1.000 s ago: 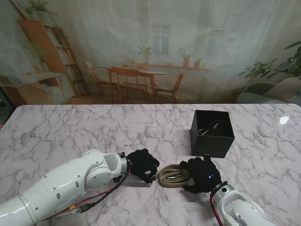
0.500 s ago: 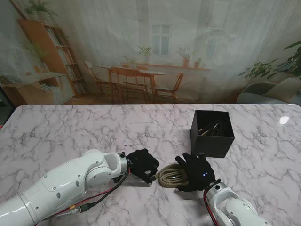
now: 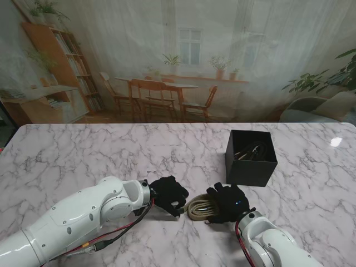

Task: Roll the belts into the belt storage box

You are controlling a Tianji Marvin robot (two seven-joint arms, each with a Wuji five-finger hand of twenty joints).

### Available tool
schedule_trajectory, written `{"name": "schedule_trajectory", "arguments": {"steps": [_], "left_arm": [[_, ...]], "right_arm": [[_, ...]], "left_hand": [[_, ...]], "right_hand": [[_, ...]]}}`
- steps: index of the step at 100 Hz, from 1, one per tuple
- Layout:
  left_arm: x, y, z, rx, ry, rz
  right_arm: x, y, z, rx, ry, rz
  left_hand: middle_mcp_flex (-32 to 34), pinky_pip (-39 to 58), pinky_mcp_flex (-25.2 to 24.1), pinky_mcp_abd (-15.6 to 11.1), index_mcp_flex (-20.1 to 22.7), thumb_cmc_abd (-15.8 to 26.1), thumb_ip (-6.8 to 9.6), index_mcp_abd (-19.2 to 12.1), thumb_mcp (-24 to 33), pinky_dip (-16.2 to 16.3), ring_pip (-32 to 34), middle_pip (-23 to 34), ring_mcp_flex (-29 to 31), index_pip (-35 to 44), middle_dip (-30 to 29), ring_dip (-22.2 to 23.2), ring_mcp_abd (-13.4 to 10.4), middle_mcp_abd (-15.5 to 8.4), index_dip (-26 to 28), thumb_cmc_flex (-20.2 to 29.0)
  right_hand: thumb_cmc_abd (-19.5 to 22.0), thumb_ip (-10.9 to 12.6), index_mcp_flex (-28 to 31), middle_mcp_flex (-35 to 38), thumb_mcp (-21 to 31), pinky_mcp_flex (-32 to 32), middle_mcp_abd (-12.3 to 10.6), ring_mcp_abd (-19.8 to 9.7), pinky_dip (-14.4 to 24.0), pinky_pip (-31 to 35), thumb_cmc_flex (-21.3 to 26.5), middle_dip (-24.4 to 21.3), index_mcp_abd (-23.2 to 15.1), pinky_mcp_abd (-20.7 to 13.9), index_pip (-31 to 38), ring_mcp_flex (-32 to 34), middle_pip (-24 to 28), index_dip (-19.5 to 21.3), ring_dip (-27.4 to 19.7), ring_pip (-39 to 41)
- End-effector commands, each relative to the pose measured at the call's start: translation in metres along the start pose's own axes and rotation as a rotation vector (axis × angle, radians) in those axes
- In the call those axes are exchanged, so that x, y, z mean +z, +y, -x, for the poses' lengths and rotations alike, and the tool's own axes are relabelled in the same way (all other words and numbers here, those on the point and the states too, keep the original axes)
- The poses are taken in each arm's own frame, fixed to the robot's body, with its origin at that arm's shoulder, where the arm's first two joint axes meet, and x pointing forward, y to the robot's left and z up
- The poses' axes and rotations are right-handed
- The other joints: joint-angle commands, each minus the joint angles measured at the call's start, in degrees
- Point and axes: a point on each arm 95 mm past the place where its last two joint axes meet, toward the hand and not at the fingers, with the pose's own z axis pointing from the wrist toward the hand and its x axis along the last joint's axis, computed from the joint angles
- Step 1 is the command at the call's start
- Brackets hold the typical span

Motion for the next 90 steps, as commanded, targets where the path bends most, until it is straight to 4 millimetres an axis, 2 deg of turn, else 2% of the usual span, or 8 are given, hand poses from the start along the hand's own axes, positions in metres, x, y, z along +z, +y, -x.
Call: {"name": "schedule_trajectory", "arguments": {"steps": [1,9,16,21,29,34,44,90], "left_arm": [[0.001,0.013,-0.002,-0.011,0.004,0.042],[0.001,0.014,-0.003,-0.012,0.006,0.043],[0.001,0.014,-0.003,-0.014,0.008,0.044],[0.001,0.014,-0.003,-0.016,0.010,0.044],[0.000,0.014,-0.004,-0.019,0.012,0.043],[-0.001,0.014,-0.004,-0.021,0.011,0.039],[-0.004,0.014,-0.004,-0.022,0.006,0.029],[-0.039,0.006,0.008,0.022,-0.104,-0.109]], "right_arm": [[0.003,0.001,-0.003,-0.009,0.003,0.004],[0.004,0.000,-0.004,-0.006,0.002,0.005],[0.005,0.000,-0.005,-0.001,-0.002,0.009],[0.006,-0.001,-0.006,0.001,-0.007,0.008],[0.007,-0.002,-0.007,-0.005,-0.015,0.010],[0.007,-0.002,-0.008,0.008,-0.016,0.016],[0.008,-0.001,-0.008,0.027,-0.013,0.034],[0.000,0.011,-0.004,0.095,0.029,0.156]], "left_hand": [[0.9,-1.7,-0.4,1.8,3.1,1.0,0.47,-1.4,0.7,1.3,-1.2,0.1,0.7,-2.8,-0.1,-0.5,0.3,-0.1,-4.1,1.4],[1.0,-1.8,-0.4,1.8,3.0,1.1,0.43,-1.6,0.6,1.3,-1.2,0.1,0.7,-3.1,-0.1,-0.5,0.4,-0.1,-4.3,1.3],[1.1,-1.9,-0.5,1.8,2.8,1.4,0.39,-1.5,0.5,1.2,-1.2,0.1,0.6,-3.6,-0.2,-0.6,0.4,-0.2,-4.6,0.9],[1.1,-1.9,-0.5,1.8,2.7,1.7,0.35,-1.5,0.4,1.2,-1.3,0.1,0.6,-3.9,-0.2,-0.6,0.4,-0.1,-4.8,0.5],[0.9,-2.0,-0.6,1.8,2.5,2.2,0.28,-1.4,0.1,1.2,-1.3,0.0,0.6,-4.4,-0.2,-0.6,0.4,0.0,-4.9,-0.5],[0.9,-2.1,-0.6,1.8,2.2,2.5,0.29,-1.5,0.1,1.2,-1.4,-0.1,0.4,-4.8,-0.2,-0.7,0.4,0.0,-4.9,-0.9],[0.8,-2.3,-0.7,1.9,1.7,2.9,0.30,-1.4,0.1,1.2,-1.4,-0.2,0.4,-5.5,-0.2,-0.7,0.4,0.1,-4.8,-1.6],[0.2,-2.9,-1.0,2.4,-0.2,3.8,0.39,0.9,-0.1,1.1,-1.4,-0.6,0.5,-9.3,-0.3,-0.6,0.5,0.3,-4.4,-4.0]], "right_hand": [[0.8,1.8,1.7,1.2,-2.2,1.4,-0.1,-1.3,1.6,2.1,3.4,1.8,-3.0,-1.5,3.4,1.5,2.4,2.5,1.6,3.3],[2.1,2.5,3.2,3.8,-2.9,3.3,-1.6,-2.4,2.8,4.0,6.8,3.6,-6.6,-2.2,8.4,3.6,4.5,5.0,3.0,6.1],[-1.0,0.1,3.4,8.5,18.9,5.5,-4.4,-4.1,4.5,6.2,0.8,5.7,-10.5,-2.4,13.7,7.2,6.5,7.1,4.7,8.9],[-1.1,-0.8,4.3,12.7,24.7,6.3,-6.7,-4.8,5.4,8.0,-0.1,6.5,-12.8,-1.4,16.1,9.8,7.6,7.9,5.6,10.2],[0.1,-2.3,6.7,21.2,26.5,8.1,-10.5,-5.6,6.9,11.1,1.8,7.7,-16.1,-1.1,19.4,15.5,9.1,8.6,7.2,12.6],[-0.6,-6.8,7.6,24.9,26.1,8.9,-11.8,-5.9,7.1,12.1,4.1,9.0,-18.2,-1.0,24.4,18.2,9.2,3.0,8.8,13.4],[-2.9,-8.9,9.4,31.4,25.9,12.2,-13.4,-6.5,7.8,15.7,8.6,10.6,-21.9,-1.6,31.8,23.3,10.5,-1.2,11.1,16.9],[-7.4,-8.0,24.3,47.1,32.2,23.1,-11.5,-4.5,7.2,22.3,18.3,13.9,-29.8,-1.8,38.1,37.2,14.5,-1.6,15.9,28.2]]}}
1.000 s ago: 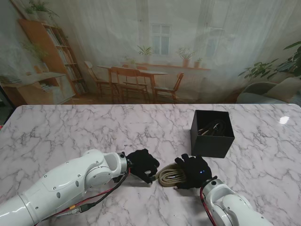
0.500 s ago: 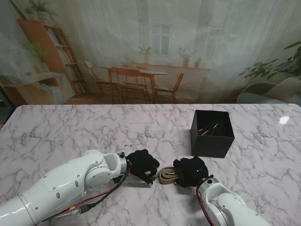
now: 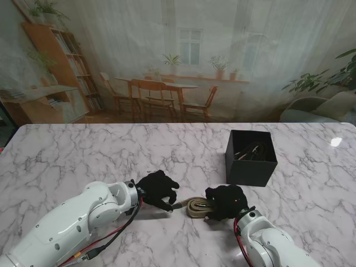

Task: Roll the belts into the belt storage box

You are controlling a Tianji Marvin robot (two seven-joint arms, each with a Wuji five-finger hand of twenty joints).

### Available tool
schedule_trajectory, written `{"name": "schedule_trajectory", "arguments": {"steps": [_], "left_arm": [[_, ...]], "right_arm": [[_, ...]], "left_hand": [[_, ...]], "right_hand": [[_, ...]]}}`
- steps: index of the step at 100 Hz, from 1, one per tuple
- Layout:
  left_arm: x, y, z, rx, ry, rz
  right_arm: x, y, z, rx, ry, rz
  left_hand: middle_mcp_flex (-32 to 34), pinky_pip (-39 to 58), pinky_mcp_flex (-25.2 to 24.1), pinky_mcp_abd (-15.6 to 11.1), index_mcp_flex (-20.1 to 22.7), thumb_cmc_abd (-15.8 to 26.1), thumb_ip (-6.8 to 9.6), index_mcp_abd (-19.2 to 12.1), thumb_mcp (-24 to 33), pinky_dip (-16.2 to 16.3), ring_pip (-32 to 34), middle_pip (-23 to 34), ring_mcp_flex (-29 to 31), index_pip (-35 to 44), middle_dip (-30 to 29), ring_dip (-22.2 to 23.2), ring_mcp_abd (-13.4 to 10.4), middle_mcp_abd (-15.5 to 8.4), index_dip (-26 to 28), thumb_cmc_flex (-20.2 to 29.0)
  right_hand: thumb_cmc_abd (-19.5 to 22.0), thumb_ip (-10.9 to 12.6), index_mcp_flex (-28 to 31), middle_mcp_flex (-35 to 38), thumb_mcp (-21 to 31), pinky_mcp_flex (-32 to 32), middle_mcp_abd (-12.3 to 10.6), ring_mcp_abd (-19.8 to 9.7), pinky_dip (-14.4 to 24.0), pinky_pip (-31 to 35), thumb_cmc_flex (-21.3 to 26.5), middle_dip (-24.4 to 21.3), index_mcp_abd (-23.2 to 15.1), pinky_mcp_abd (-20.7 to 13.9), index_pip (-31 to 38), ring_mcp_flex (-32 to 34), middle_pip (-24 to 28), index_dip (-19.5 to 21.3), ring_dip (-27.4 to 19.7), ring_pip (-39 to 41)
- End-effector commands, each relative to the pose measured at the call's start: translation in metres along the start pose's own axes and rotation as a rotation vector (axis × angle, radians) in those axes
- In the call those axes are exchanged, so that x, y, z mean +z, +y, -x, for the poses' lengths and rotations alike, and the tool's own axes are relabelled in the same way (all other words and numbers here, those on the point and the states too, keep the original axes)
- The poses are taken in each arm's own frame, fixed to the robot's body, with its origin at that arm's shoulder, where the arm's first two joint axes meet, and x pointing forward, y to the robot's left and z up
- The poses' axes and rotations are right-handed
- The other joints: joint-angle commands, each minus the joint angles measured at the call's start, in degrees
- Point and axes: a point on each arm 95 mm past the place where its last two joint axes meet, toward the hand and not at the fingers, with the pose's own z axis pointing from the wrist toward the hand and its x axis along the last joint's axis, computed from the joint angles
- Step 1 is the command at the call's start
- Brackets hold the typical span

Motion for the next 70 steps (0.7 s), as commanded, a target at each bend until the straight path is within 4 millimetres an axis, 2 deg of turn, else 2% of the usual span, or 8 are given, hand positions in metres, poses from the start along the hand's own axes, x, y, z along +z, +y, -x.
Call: {"name": "schedule_trajectory", "arguments": {"steps": [1,25,40,55,70], "left_arm": [[-0.008,0.000,0.001,-0.002,-0.014,-0.016],[-0.040,-0.008,0.019,0.043,-0.131,-0.123],[-0.057,-0.005,0.035,0.067,-0.231,-0.167],[-0.066,0.003,0.050,0.076,-0.312,-0.159],[-0.076,0.012,0.064,0.095,-0.385,-0.143]], "right_arm": [[-0.004,0.006,-0.003,0.005,0.007,0.029],[-0.016,0.030,-0.001,-0.009,0.035,0.119],[-0.027,0.054,0.003,-0.052,0.060,0.194],[-0.036,0.085,0.019,-0.136,0.060,0.274],[-0.039,0.120,0.047,-0.238,0.042,0.334]], "left_hand": [[0.2,-1.5,-1.0,2.0,-0.8,2.1,0.39,1.0,0.0,1.0,-1.3,-0.6,0.5,-0.9,-0.3,-0.6,0.5,0.4,-0.1,-1.5],[0.7,-1.7,-0.9,2.4,-0.9,2.8,0.41,1.5,0.1,1.0,-1.3,-0.7,0.9,-2.2,-0.4,-0.6,0.6,0.5,0.4,-1.8],[1.1,-1.6,-0.7,2.6,-1.1,3.7,0.36,2.0,0.1,1.1,-1.2,-0.8,1.2,-2.8,-0.4,-0.5,0.9,0.8,0.7,-1.6],[1.3,-1.7,-0.6,2.9,-1.1,4.3,0.34,2.3,-0.1,1.0,-1.2,-0.9,1.3,-3.4,-0.4,-0.5,0.9,0.9,0.9,-1.5],[1.8,-1.8,-0.5,3.1,-1.2,5.2,0.30,2.5,-0.1,0.9,-1.2,-1.0,1.6,-4.1,-0.4,-0.5,1.1,1.0,0.9,-1.4]], "right_hand": [[5.3,4.7,7.2,5.6,14.6,1.3,-2.9,0.1,-0.4,2.5,16.3,2.8,-16.6,-0.4,10.2,3.8,7.4,3.5,2.7,7.3],[5.5,4.6,7.4,6.0,15.3,2.1,-2.9,-0.2,-0.7,1.8,16.6,4.3,-16.1,-0.9,10.2,3.7,7.6,5.0,4.1,8.6],[5.7,4.5,7.2,6.0,15.1,2.1,-3.0,-0.3,-0.7,1.7,16.6,4.6,-16.0,-0.9,10.2,3.6,7.4,5.3,4.2,8.3],[6.1,4.5,6.9,5.9,14.8,2.1,-3.1,-0.3,-0.7,1.5,16.7,4.9,-15.9,-0.9,10.0,3.6,7.2,5.6,4.2,7.8],[6.5,4.6,6.6,5.6,14.2,1.8,-3.3,-0.4,-0.8,0.9,16.8,5.1,-15.9,-1.0,9.8,3.5,6.9,5.8,4.2,7.1]]}}
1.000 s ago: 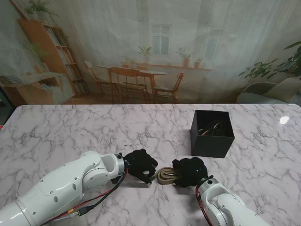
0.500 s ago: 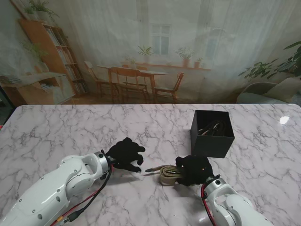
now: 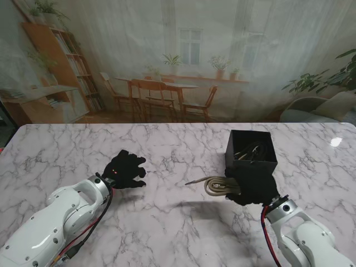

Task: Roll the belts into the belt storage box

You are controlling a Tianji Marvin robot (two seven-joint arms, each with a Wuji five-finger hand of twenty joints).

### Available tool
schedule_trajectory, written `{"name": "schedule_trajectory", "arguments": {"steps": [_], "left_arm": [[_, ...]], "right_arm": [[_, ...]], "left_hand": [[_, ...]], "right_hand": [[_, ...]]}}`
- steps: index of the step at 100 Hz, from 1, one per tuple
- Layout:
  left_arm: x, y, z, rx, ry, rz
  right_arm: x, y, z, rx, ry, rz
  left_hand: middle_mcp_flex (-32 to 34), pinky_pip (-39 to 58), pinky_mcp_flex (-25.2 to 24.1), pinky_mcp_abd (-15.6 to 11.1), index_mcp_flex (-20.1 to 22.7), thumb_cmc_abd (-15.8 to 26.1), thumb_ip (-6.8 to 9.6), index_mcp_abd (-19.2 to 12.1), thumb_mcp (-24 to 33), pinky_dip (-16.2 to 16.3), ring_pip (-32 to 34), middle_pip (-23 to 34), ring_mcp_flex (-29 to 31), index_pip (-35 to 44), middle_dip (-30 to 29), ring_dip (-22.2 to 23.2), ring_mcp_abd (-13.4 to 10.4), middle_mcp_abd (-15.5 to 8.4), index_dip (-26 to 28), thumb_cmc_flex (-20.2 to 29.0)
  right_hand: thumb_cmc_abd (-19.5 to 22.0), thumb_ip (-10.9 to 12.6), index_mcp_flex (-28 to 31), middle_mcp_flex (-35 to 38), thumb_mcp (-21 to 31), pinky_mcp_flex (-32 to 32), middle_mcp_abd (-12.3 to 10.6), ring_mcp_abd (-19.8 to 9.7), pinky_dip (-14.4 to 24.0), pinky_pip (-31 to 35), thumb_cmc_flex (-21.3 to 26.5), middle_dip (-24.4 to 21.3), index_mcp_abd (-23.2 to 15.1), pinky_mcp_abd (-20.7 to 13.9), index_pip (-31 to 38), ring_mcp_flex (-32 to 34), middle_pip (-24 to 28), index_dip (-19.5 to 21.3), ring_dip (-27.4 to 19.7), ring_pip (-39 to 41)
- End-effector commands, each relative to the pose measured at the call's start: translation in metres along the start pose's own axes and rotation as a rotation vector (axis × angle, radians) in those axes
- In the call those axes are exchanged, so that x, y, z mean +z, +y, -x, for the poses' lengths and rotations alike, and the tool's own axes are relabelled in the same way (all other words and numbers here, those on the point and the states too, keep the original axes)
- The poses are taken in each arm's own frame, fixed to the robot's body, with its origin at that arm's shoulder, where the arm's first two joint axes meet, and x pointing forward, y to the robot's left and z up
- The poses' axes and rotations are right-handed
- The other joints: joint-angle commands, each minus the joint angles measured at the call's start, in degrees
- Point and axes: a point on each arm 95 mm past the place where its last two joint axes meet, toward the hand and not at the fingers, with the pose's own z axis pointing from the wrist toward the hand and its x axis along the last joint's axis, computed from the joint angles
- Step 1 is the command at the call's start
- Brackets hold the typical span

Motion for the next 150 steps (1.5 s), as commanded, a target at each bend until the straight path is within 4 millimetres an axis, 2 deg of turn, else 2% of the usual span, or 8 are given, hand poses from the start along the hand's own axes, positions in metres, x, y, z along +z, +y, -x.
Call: {"name": "schedule_trajectory", "arguments": {"steps": [1,18,36,54,71,86,108,150], "left_arm": [[-0.006,0.010,0.012,-0.004,-0.042,0.031],[-0.015,0.011,0.023,-0.004,-0.097,-0.002],[-0.027,0.012,0.030,0.004,-0.128,-0.019],[-0.031,0.011,0.032,0.005,-0.144,-0.033],[-0.031,0.010,0.032,0.010,-0.147,-0.033],[-0.031,0.011,0.032,0.009,-0.149,-0.035],[-0.032,0.011,0.032,0.005,-0.153,-0.034],[-0.032,0.011,0.032,0.008,-0.150,-0.030]], "right_arm": [[0.010,0.021,0.021,-0.054,-0.006,0.042],[0.027,0.053,0.065,-0.172,-0.007,0.048],[0.035,0.080,0.113,-0.242,-0.065,0.033],[0.033,0.086,0.149,-0.310,-0.070,-0.014],[0.032,0.078,0.174,-0.323,-0.062,-0.063],[0.034,0.063,0.181,-0.348,-0.042,-0.093],[0.045,0.040,0.178,-0.382,0.011,-0.139],[0.077,0.026,0.162,-0.429,0.096,-0.172]], "left_hand": [[1.8,-1.8,-0.6,2.1,-1.2,2.3,0.30,1.3,-0.3,0.9,-1.2,-1.0,1.1,-0.8,-0.4,-0.5,1.1,1.1,0.4,-0.8],[1.9,-2.1,-0.6,2.2,-1.0,2.8,0.30,1.6,-0.4,0.7,-1.3,-1.2,1.0,-1.3,-0.3,-0.5,1.1,1.0,0.6,-0.6],[2.3,-2.2,-0.6,2.4,-0.8,2.9,0.31,1.6,-0.5,0.6,-1.2,-1.2,1.2,-1.4,-0.3,-0.4,1.2,1.1,0.8,-0.6],[2.4,-2.2,-0.5,2.4,-0.8,3.1,0.31,1.7,-0.5,0.5,-1.2,-1.3,1.2,-1.7,-0.2,-0.4,1.1,1.1,0.9,-0.6],[2.4,-2.3,-0.5,2.4,-0.7,3.1,0.32,1.7,-0.5,0.5,-1.2,-1.3,1.2,-1.7,-0.2,-0.4,1.1,1.1,1.1,-0.6],[2.4,-2.3,-0.6,2.4,-0.7,3.2,0.33,1.7,-0.5,0.4,-1.3,-1.3,1.1,-1.7,-0.1,-0.4,1.2,1.1,1.1,-0.6],[2.3,-2.3,-0.6,2.4,-0.7,3.3,0.33,1.8,-0.5,0.4,-1.3,-1.3,1.1,-1.8,-0.1,-0.4,1.2,1.1,1.2,-0.6],[2.2,-2.4,-0.7,2.3,-0.8,3.4,0.33,1.8,-0.5,0.5,-1.3,-1.3,0.9,-1.8,-0.1,-0.4,1.1,1.2,1.2,-0.7]], "right_hand": [[6.8,4.6,6.0,4.8,14.1,0.9,-3.8,-0.4,-0.5,0.8,16.8,2.5,-16.2,-1.0,9.8,2.9,6.4,5.0,1.7,4.2],[7.2,4.8,5.7,4.7,13.5,0.7,-4.6,-0.9,-0.6,-0.2,16.7,2.9,-16.8,-1.3,9.5,2.9,5.8,5.4,1.8,2.9],[7.5,4.8,5.6,4.4,13.1,0.4,-4.7,-0.9,-0.7,-1.2,16.8,3.0,-17.6,-1.5,9.3,2.8,5.2,5.5,1.8,1.6],[7.9,4.8,5.4,4.2,12.5,-0.1,-5.7,-1.6,-0.7,-2.0,16.4,3.3,-19.1,-1.9,9.2,2.5,4.9,5.7,2.0,0.9],[7.9,4.8,5.2,4.1,12.3,-0.2,-6.3,-1.9,-0.5,-2.6,16.3,3.6,-19.8,-2.4,9.3,2.5,4.7,5.8,2.4,0.5],[7.8,4.8,5.2,4.0,12.2,-0.4,-6.7,-2.1,-0.3,-2.9,16.1,3.7,-20.6,-2.6,9.3,2.4,4.6,5.6,2.6,0.3],[8.0,4.8,5.2,3.8,12.0,-1.3,-7.2,-2.3,0.1,-3.2,15.6,3.9,-22.2,-3.3,9.3,2.1,4.5,5.3,3.0,0.0],[9.3,4.6,4.7,3.4,11.4,-2.9,-8.2,-2.8,1.8,-1.6,14.6,4.3,-23.2,-3.7,8.3,1.4,4.3,4.3,3.5,0.1]]}}
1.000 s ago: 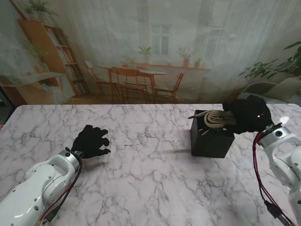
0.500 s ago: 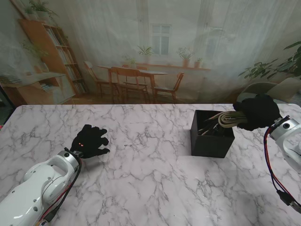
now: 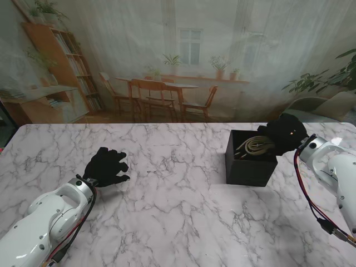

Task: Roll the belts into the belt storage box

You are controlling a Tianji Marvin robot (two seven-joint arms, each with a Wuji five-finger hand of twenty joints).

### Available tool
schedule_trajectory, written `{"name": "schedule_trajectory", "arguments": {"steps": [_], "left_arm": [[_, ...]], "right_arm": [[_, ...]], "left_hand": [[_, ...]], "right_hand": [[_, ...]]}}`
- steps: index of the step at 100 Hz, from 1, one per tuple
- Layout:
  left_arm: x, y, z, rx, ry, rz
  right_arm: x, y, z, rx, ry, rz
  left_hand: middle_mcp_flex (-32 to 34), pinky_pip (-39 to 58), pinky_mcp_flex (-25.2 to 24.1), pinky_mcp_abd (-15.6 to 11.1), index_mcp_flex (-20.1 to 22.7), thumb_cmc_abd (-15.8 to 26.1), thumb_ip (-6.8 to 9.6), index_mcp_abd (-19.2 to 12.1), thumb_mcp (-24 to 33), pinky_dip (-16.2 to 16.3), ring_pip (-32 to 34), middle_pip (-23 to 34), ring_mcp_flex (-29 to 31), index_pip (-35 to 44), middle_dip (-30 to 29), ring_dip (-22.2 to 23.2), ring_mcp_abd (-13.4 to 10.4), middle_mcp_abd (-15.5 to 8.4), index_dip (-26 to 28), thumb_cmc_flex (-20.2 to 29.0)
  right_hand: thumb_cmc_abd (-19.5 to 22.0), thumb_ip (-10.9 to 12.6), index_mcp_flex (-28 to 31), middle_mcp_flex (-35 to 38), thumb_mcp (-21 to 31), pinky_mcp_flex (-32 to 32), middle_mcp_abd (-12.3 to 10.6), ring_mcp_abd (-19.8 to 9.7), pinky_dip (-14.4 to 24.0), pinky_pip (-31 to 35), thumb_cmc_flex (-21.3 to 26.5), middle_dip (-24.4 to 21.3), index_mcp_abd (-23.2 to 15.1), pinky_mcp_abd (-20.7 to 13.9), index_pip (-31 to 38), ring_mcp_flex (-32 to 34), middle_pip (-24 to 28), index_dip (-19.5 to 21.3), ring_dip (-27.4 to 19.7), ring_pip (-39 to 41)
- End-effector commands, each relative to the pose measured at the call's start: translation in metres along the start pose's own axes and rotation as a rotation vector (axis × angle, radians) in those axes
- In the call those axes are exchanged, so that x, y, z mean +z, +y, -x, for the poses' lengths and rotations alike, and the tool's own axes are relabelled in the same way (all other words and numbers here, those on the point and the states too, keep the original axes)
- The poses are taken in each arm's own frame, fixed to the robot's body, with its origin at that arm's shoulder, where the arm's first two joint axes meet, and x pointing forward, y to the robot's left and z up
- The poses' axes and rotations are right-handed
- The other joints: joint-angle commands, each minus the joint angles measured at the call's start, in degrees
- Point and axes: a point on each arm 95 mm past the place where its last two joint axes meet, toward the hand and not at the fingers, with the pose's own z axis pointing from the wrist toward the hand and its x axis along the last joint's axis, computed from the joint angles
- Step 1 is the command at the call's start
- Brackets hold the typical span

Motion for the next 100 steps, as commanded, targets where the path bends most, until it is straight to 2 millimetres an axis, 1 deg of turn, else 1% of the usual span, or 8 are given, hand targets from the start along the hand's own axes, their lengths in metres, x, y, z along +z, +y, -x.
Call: {"name": "schedule_trajectory", "arguments": {"steps": [1,29,43,53,71,85,90,100], "left_arm": [[0.000,0.001,-0.001,0.001,0.001,0.014],[0.001,0.001,-0.002,0.000,0.006,0.017],[0.001,0.001,-0.003,-0.001,0.010,0.020],[0.001,0.001,-0.003,-0.002,0.010,0.020],[0.001,0.001,-0.003,-0.004,0.008,0.019],[0.002,0.001,-0.004,-0.004,0.010,0.021],[0.002,0.001,-0.004,-0.004,0.010,0.022],[0.002,0.001,-0.004,-0.005,0.010,0.024]], "right_arm": [[0.005,0.003,0.000,-0.010,-0.001,0.005],[0.020,0.006,-0.009,-0.022,0.035,0.005],[0.028,0.006,-0.013,-0.024,0.057,-0.003],[0.034,0.004,-0.016,-0.023,0.071,-0.007],[0.040,0.007,-0.019,-0.026,0.099,-0.009],[0.041,0.004,-0.019,-0.001,0.086,-0.025],[0.040,0.002,-0.019,-0.009,0.086,-0.025],[0.038,0.000,-0.018,-0.015,0.089,-0.028]], "left_hand": [[0.8,-1.7,-0.7,2.2,-0.8,2.2,0.33,1.5,-0.5,0.5,-1.3,-1.2,0.8,-0.6,-0.1,-0.4,1.1,1.2,0.4,-0.7],[0.8,-1.8,-0.6,2.2,-0.8,2.2,0.33,1.5,-0.6,0.5,-1.3,-1.3,0.9,-0.6,-0.1,-0.4,1.1,1.1,0.5,-0.7],[0.7,-1.8,-0.6,2.2,-0.9,2.3,0.34,1.5,-0.5,0.5,-1.3,-1.3,0.8,-0.6,-0.1,-0.4,1.1,1.1,0.5,-0.7],[0.7,-1.8,-0.7,2.2,-0.9,2.2,0.34,1.5,-0.5,0.5,-1.3,-1.3,0.8,-0.6,-0.1,-0.4,1.1,1.1,0.4,-0.8],[0.7,-1.8,-0.7,2.2,-0.8,2.2,0.35,1.5,-0.5,0.5,-1.3,-1.3,0.9,-0.6,-0.1,-0.4,1.1,1.1,0.5,-0.7],[0.7,-1.8,-0.6,2.2,-0.9,2.3,0.33,1.5,-0.6,0.5,-1.3,-1.3,0.9,-0.6,-0.1,-0.4,1.0,1.1,0.5,-0.8],[0.7,-1.8,-0.7,2.2,-0.9,2.3,0.34,1.5,-0.6,0.5,-1.3,-1.3,0.8,-0.6,-0.1,-0.4,1.1,1.2,0.4,-0.8],[0.7,-1.8,-0.7,2.3,-0.9,2.4,0.34,1.5,-0.5,0.5,-1.3,-1.3,0.9,-0.6,-0.1,-0.4,1.1,1.1,0.4,-0.7]], "right_hand": [[9.3,4.6,4.7,3.3,11.7,-0.9,-8.0,-2.2,1.0,1.4,14.6,2.8,-23.1,-2.3,8.2,1.4,4.3,3.4,1.3,0.6],[10.5,4.5,4.4,3.5,10.9,-2.8,-8.8,-2.8,1.4,1.5,13.8,0.9,-20.5,-1.3,5.5,0.5,1.6,-2.8,0.4,-0.3],[10.7,4.5,4.2,3.4,10.9,-3.4,-8.9,-3.1,1.2,0.8,13.8,-0.8,-20.5,-1.2,5.4,0.0,-0.6,-4.4,-0.8,-2.3],[10.8,4.5,4.0,3.0,10.9,-5.0,-9.5,-3.8,0.5,-1.3,14.1,-1.9,-21.7,-0.6,5.4,-1.0,-2.8,-4.8,-2.3,-5.7],[11.3,4.6,4.9,2.7,12.3,-7.7,-11.1,-5.2,-0.5,-5.2,14.9,-2.7,-24.7,0.1,5.0,-2.3,-7.1,-2.1,-3.8,-10.9],[11.3,4.6,5.7,1.9,13.0,-9.9,-11.6,-5.6,-0.8,-7.6,16.6,-2.6,-25.9,1.5,3.4,-4.3,-11.1,3.4,-4.8,-15.2],[11.6,4.4,5.9,1.3,13.7,-11.2,-12.3,-6.1,-1.0,-9.0,17.1,-2.8,-26.6,1.8,2.3,-5.8,-13.2,6.2,-4.9,-17.8],[12.1,4.5,6.0,1.0,14.9,-12.5,-13.5,-6.8,-1.5,-10.8,18.3,-3.6,-27.3,1.9,2.8,-7.1,-14.8,9.2,-5.4,-20.2]]}}
